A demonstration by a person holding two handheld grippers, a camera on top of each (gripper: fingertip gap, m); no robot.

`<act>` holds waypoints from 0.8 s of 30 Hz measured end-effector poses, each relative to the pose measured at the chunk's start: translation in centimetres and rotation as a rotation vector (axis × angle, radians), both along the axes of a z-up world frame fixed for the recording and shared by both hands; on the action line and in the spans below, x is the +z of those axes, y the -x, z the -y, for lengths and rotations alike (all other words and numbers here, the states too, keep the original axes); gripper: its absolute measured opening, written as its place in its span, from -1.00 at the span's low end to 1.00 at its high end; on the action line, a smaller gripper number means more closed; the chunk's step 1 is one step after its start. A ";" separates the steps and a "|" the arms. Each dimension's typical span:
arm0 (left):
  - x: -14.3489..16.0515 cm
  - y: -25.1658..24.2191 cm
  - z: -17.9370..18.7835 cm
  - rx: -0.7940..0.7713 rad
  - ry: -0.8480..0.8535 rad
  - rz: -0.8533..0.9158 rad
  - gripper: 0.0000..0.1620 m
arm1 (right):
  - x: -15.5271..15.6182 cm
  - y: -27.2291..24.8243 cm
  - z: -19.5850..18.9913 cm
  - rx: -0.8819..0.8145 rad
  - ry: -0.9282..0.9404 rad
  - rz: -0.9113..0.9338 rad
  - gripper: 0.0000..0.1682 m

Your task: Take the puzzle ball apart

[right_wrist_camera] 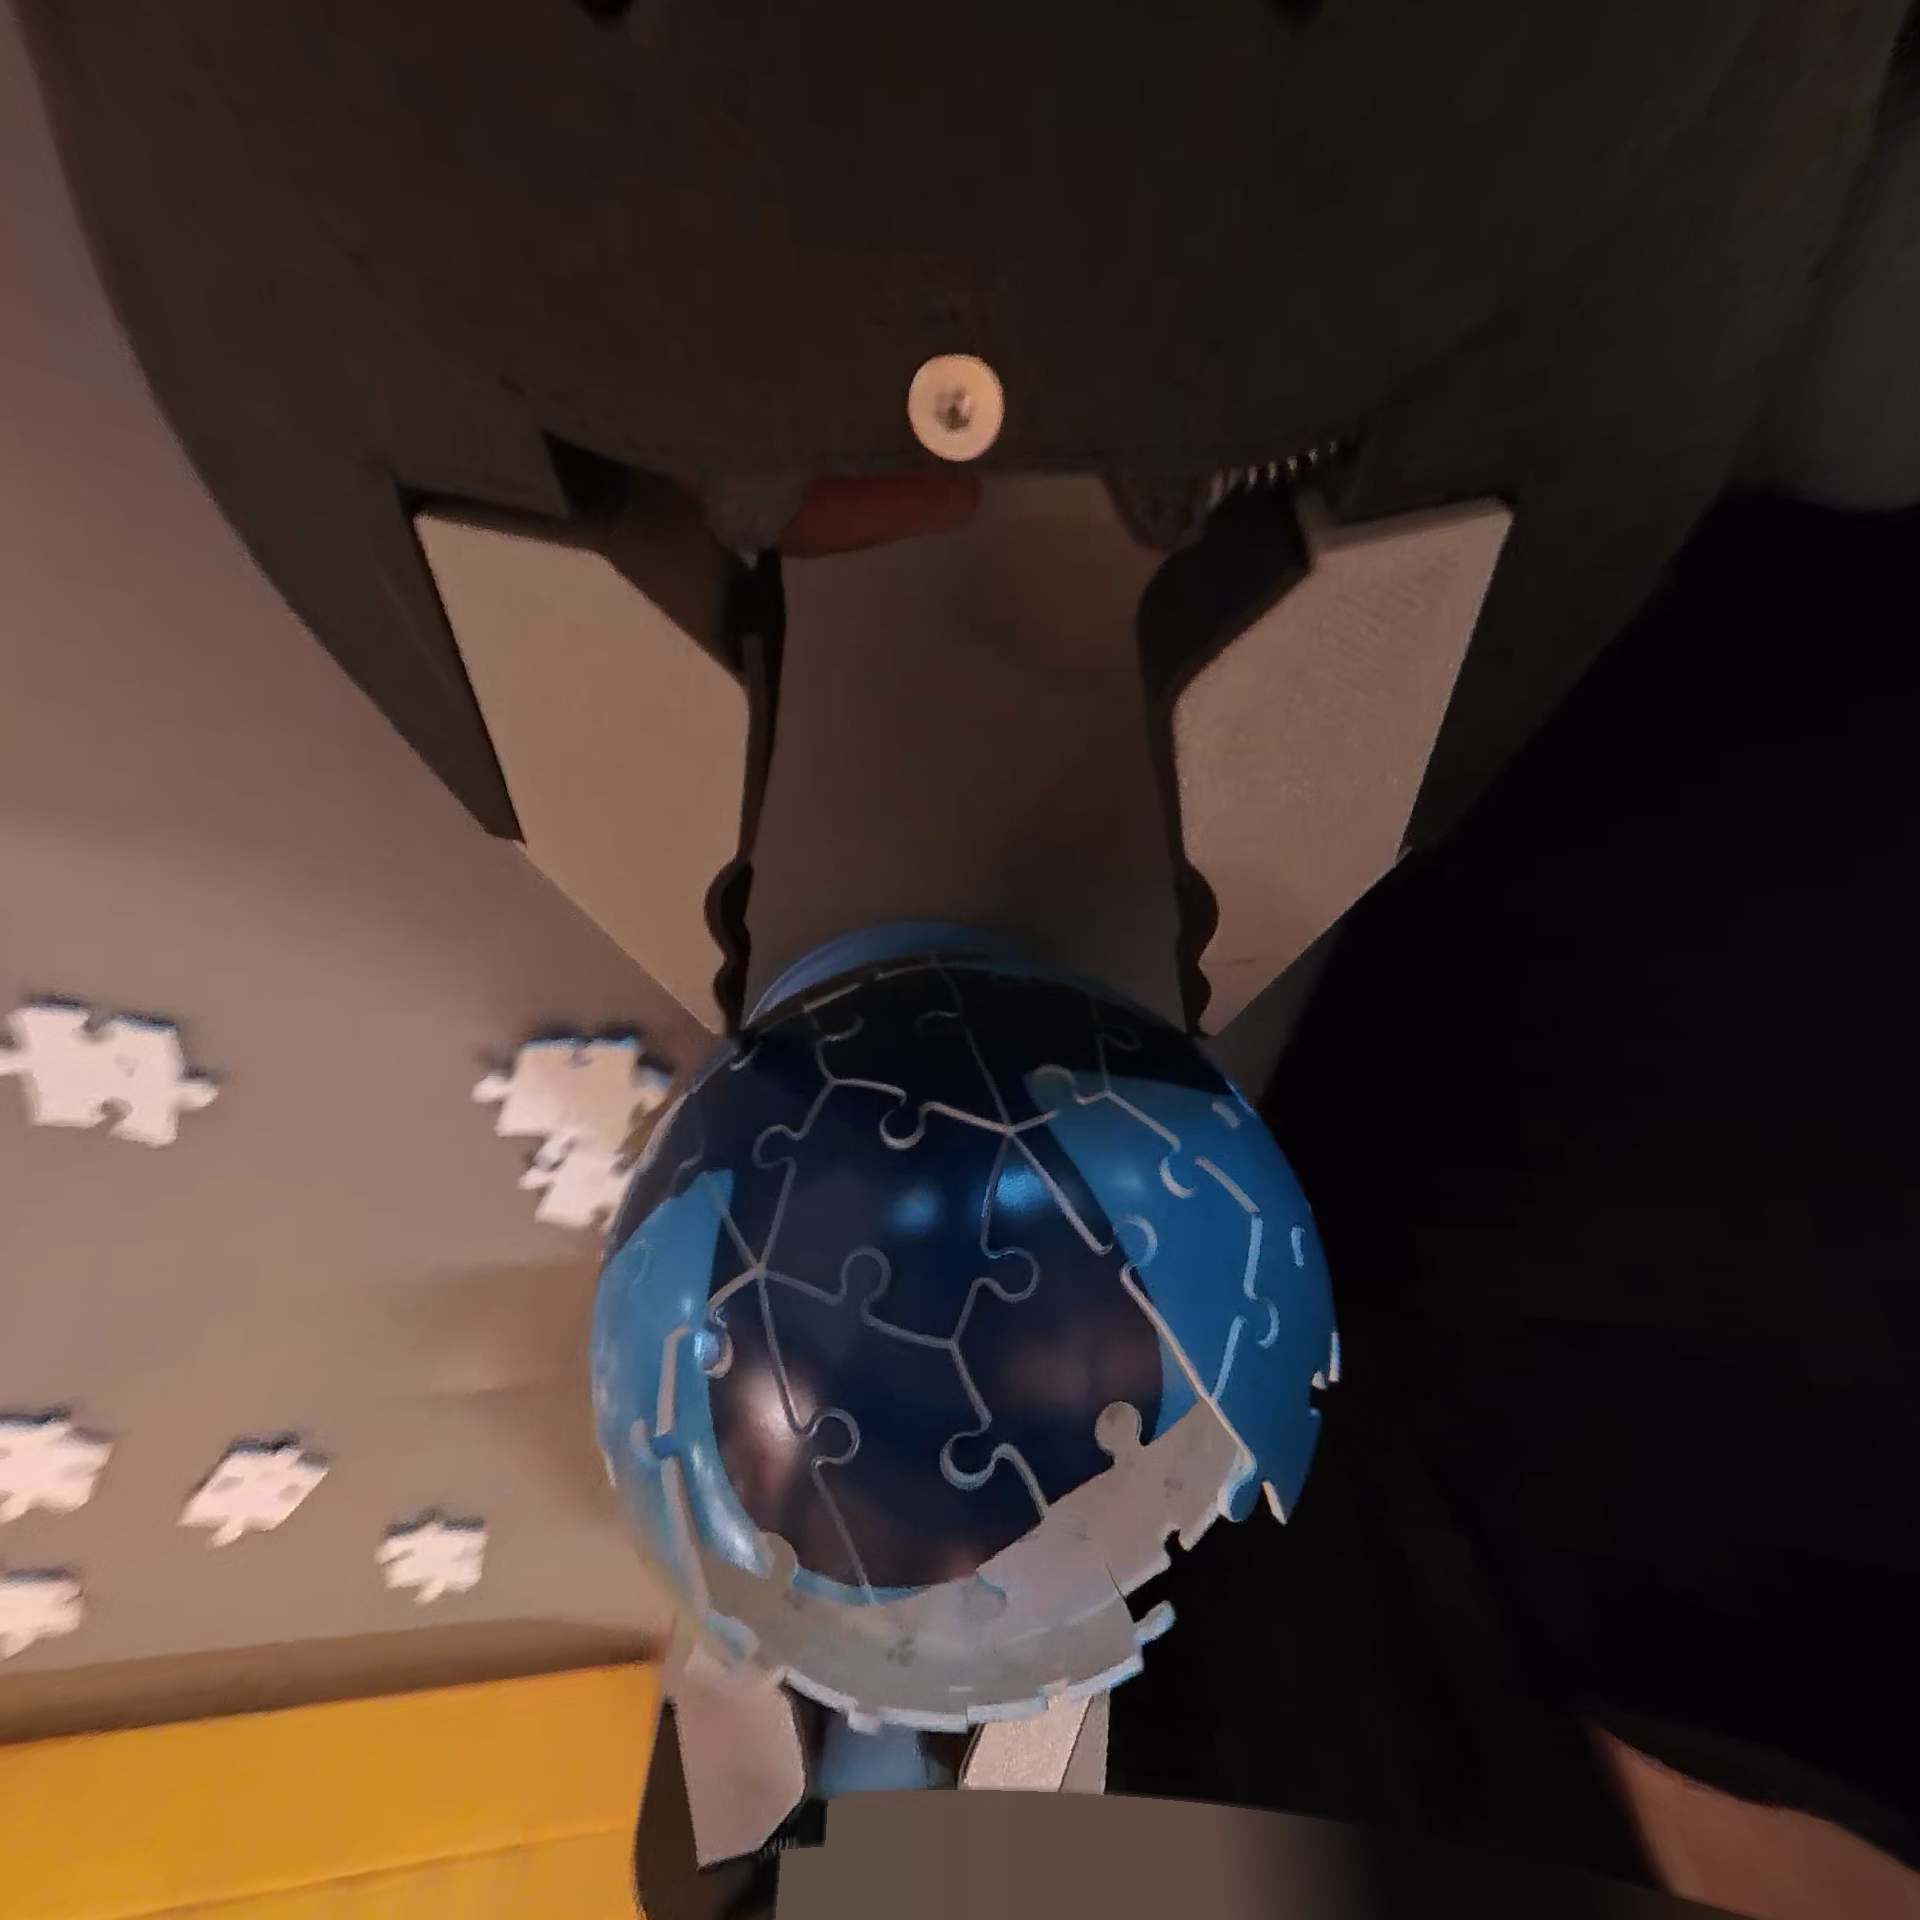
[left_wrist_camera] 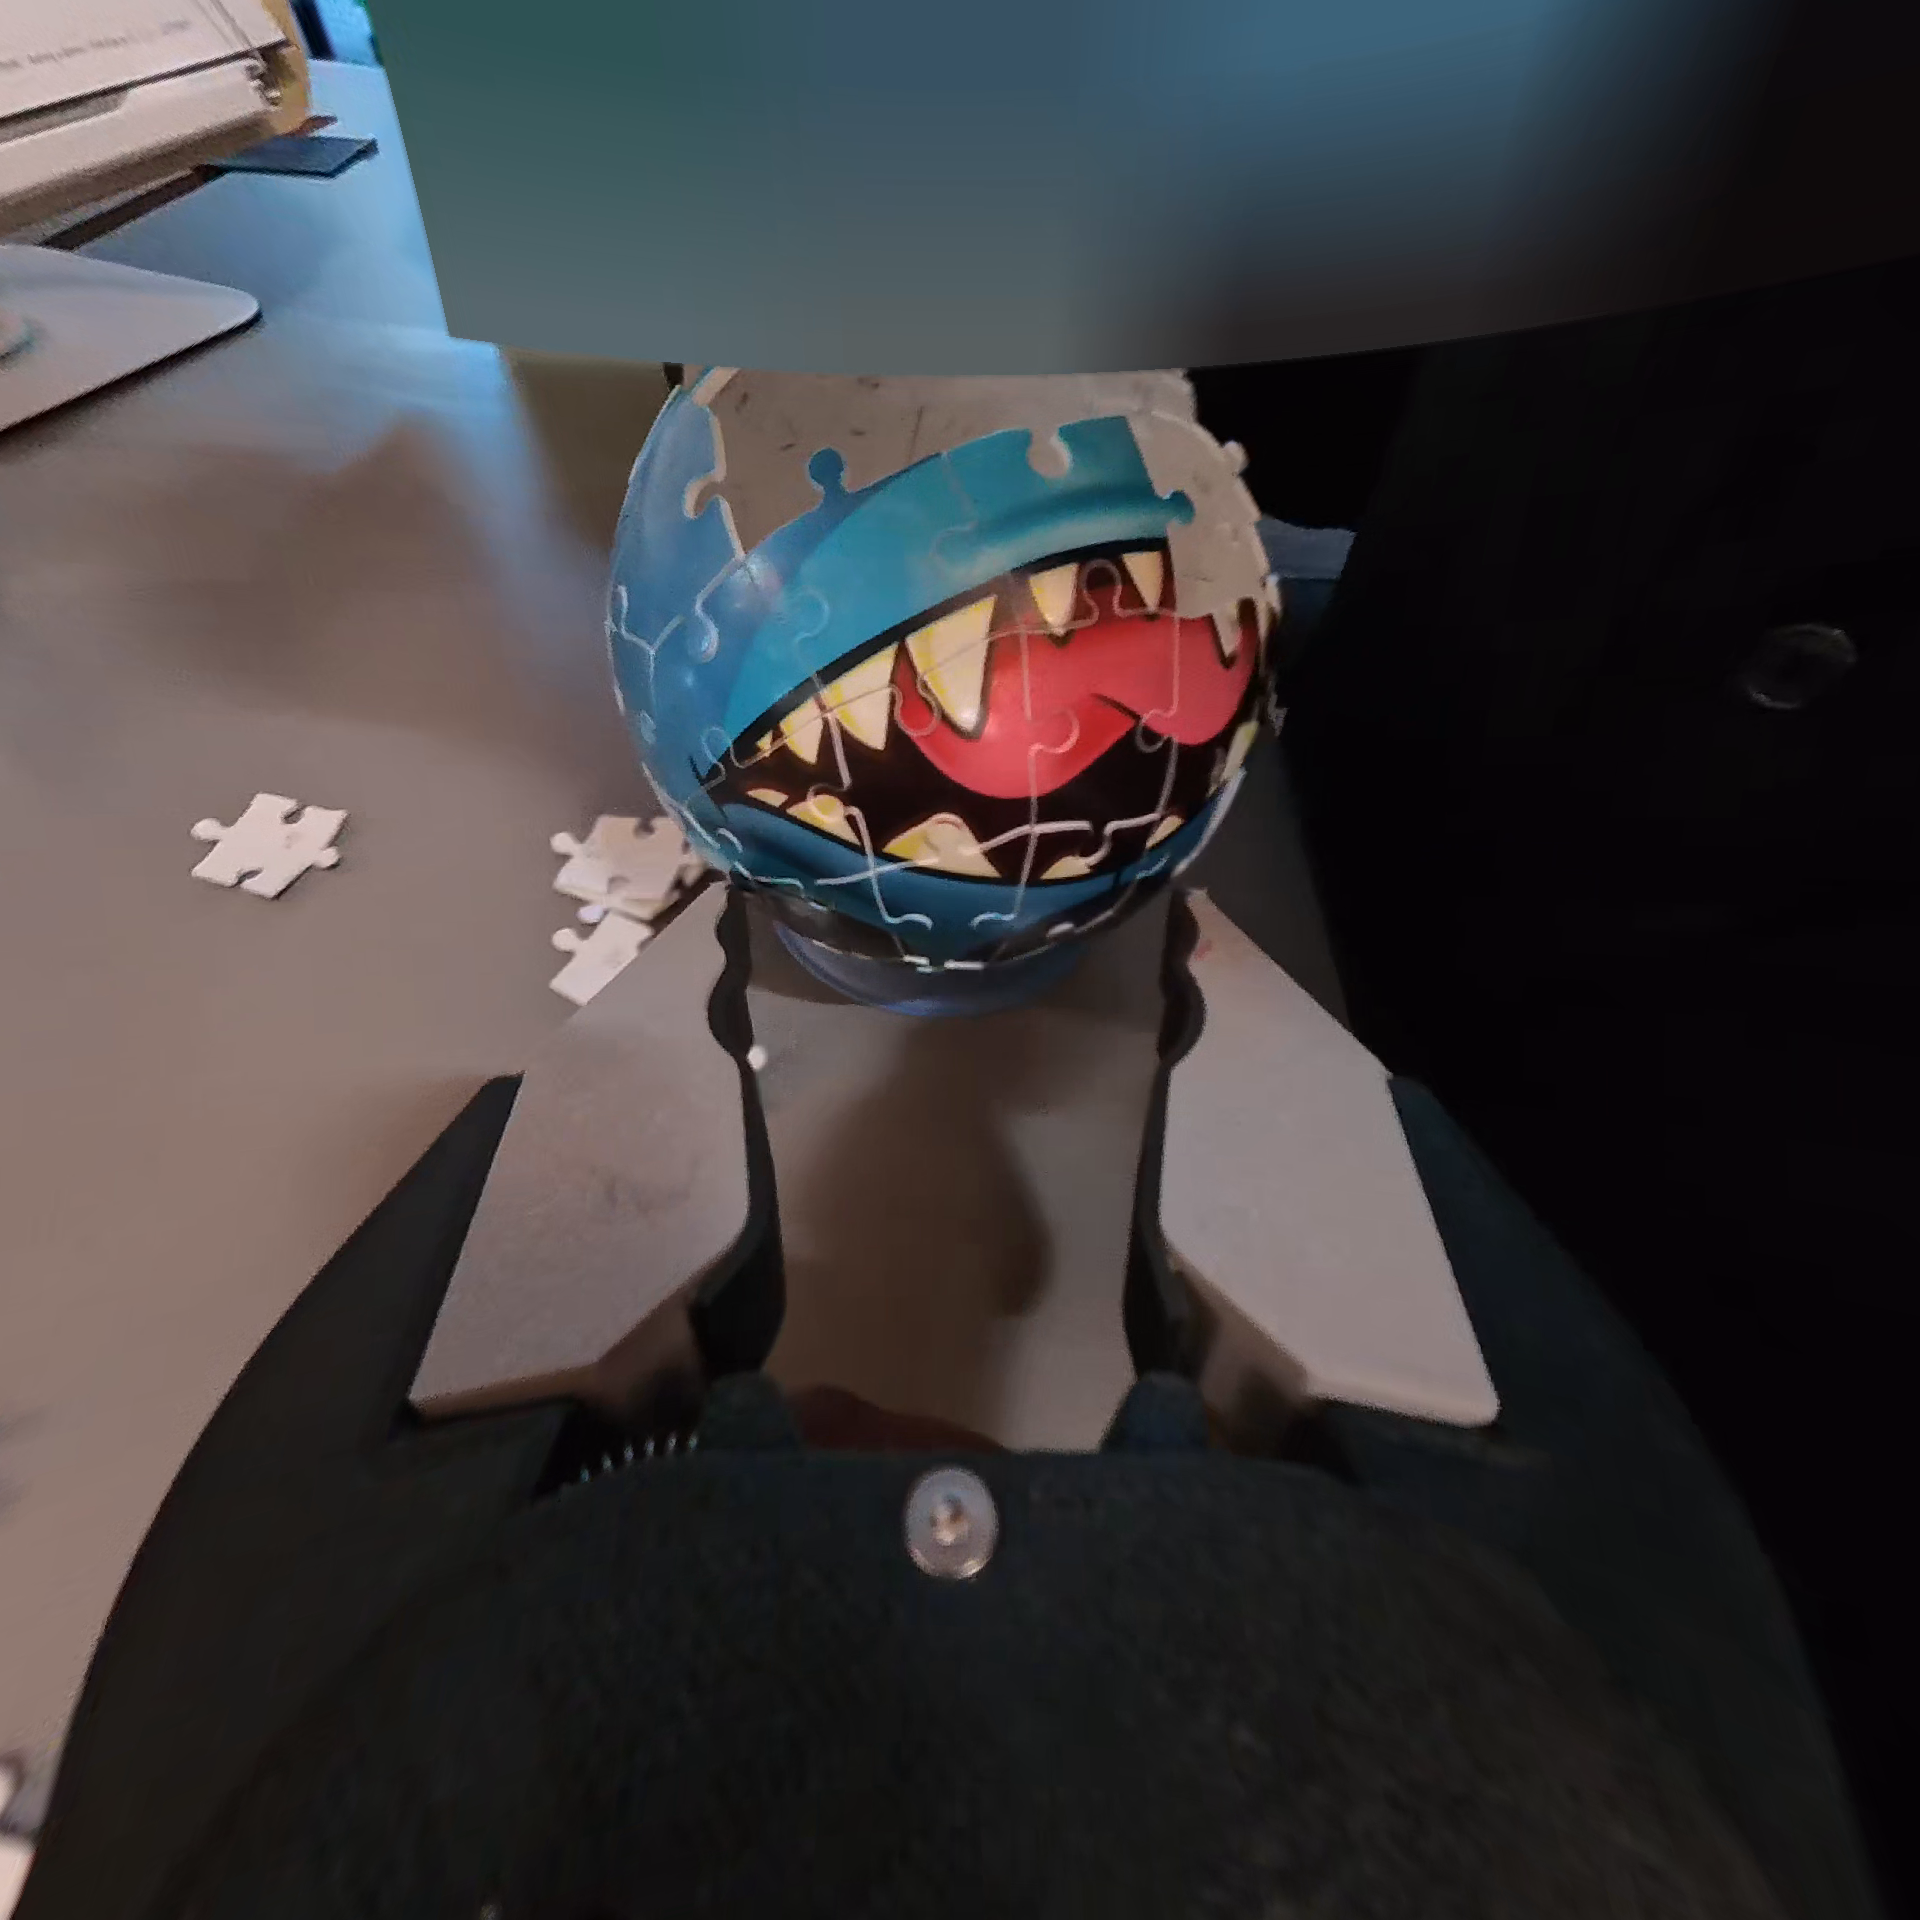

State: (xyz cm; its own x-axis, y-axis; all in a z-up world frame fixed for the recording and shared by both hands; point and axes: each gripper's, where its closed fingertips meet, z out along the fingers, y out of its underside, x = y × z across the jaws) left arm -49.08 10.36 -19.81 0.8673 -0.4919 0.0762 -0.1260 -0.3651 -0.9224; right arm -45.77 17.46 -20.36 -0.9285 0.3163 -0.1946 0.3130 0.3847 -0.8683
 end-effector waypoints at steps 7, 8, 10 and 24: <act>0.6 -0.5 -0.1 -0.018 -0.032 0.024 -0.13 | -0.6 -1.7 -1.8 0.015 -0.023 0.058 -0.12; 0.6 0.6 -0.1 0.018 -0.034 0.014 -0.15 | -0.6 -1.5 -2.1 -0.001 -0.026 0.053 -0.13; 0.5 2.9 -0.3 0.110 -0.037 -0.013 -0.19 | -0.7 -0.8 -3.0 -0.039 -0.035 0.037 -0.16; 0.2 7.7 -1.4 0.356 -0.061 -0.136 -0.38 | 1.7 3.6 -5.8 -0.288 0.003 -0.198 -0.42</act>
State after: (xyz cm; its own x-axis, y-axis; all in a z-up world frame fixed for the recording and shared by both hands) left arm -56.74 11.71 -19.57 0.9848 -0.1583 -0.0713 -0.1239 -0.3527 -0.9275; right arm -49.41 23.28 -18.63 -0.8208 0.5708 -0.0205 0.2335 0.3027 -0.9240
